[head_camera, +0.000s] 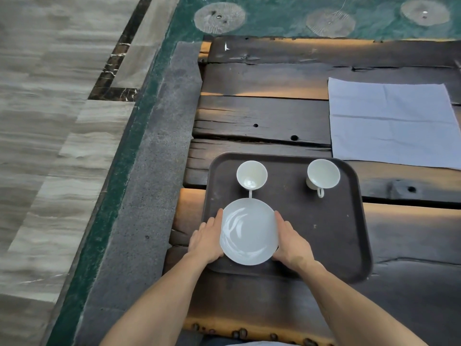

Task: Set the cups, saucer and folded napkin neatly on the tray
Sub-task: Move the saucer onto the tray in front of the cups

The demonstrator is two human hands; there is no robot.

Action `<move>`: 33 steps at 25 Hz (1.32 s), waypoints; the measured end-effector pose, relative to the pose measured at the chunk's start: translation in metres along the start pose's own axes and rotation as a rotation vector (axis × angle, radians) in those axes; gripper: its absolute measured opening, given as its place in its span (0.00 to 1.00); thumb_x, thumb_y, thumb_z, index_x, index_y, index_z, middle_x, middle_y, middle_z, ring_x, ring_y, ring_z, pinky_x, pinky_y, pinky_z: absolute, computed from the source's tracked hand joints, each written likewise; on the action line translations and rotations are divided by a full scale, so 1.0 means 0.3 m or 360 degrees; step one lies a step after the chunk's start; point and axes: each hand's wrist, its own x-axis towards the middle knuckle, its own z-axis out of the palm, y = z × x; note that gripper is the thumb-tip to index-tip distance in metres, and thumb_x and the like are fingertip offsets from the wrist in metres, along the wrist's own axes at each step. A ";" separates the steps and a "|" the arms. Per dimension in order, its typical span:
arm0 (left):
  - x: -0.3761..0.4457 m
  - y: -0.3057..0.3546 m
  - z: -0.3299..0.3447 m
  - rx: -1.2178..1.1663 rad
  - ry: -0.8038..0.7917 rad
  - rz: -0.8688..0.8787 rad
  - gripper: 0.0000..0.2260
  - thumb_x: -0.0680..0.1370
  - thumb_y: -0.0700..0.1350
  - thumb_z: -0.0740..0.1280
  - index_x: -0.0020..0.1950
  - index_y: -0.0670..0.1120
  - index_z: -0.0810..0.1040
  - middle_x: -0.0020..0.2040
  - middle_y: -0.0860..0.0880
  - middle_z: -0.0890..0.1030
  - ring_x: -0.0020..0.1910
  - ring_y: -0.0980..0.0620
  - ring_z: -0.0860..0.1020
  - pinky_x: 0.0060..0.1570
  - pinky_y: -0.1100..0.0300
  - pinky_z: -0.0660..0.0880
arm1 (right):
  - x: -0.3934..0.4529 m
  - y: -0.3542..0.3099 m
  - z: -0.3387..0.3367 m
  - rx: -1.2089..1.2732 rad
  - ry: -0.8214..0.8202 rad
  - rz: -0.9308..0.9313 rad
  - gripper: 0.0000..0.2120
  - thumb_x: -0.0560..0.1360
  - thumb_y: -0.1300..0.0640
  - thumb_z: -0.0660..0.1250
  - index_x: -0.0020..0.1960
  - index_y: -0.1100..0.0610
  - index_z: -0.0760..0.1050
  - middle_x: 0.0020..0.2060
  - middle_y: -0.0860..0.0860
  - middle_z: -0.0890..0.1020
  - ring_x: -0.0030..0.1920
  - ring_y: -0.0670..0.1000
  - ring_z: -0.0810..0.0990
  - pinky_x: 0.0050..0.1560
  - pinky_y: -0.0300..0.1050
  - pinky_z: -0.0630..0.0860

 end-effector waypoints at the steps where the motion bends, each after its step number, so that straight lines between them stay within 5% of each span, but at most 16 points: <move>1: 0.000 -0.001 0.001 0.0004 0.0004 -0.0002 0.42 0.69 0.61 0.68 0.76 0.57 0.47 0.64 0.48 0.71 0.63 0.42 0.71 0.57 0.43 0.70 | 0.000 0.000 0.000 -0.0005 0.0002 0.0004 0.32 0.65 0.42 0.67 0.65 0.42 0.57 0.48 0.46 0.73 0.46 0.55 0.78 0.47 0.57 0.78; 17: -0.015 0.052 0.000 0.0121 -0.0080 -0.0166 0.40 0.78 0.51 0.66 0.79 0.52 0.41 0.73 0.45 0.62 0.68 0.43 0.67 0.59 0.46 0.72 | 0.008 -0.003 -0.014 -0.0304 -0.0180 0.0117 0.49 0.69 0.54 0.69 0.79 0.49 0.40 0.61 0.52 0.70 0.51 0.57 0.78 0.44 0.50 0.73; 26: -0.067 0.189 -0.043 0.0410 -0.0002 -0.0318 0.37 0.75 0.45 0.69 0.78 0.51 0.52 0.69 0.45 0.63 0.65 0.44 0.68 0.56 0.51 0.73 | -0.017 0.126 -0.130 -0.0535 -0.0121 -0.0086 0.30 0.75 0.44 0.66 0.74 0.51 0.62 0.66 0.52 0.71 0.63 0.57 0.74 0.54 0.53 0.77; 33: -0.133 0.491 0.001 0.0152 -0.0013 -0.0041 0.28 0.79 0.57 0.64 0.76 0.53 0.61 0.71 0.47 0.64 0.69 0.45 0.65 0.62 0.47 0.69 | -0.066 0.374 -0.309 -0.0622 -0.0025 -0.0232 0.23 0.79 0.41 0.60 0.69 0.51 0.71 0.63 0.52 0.75 0.64 0.56 0.74 0.59 0.52 0.74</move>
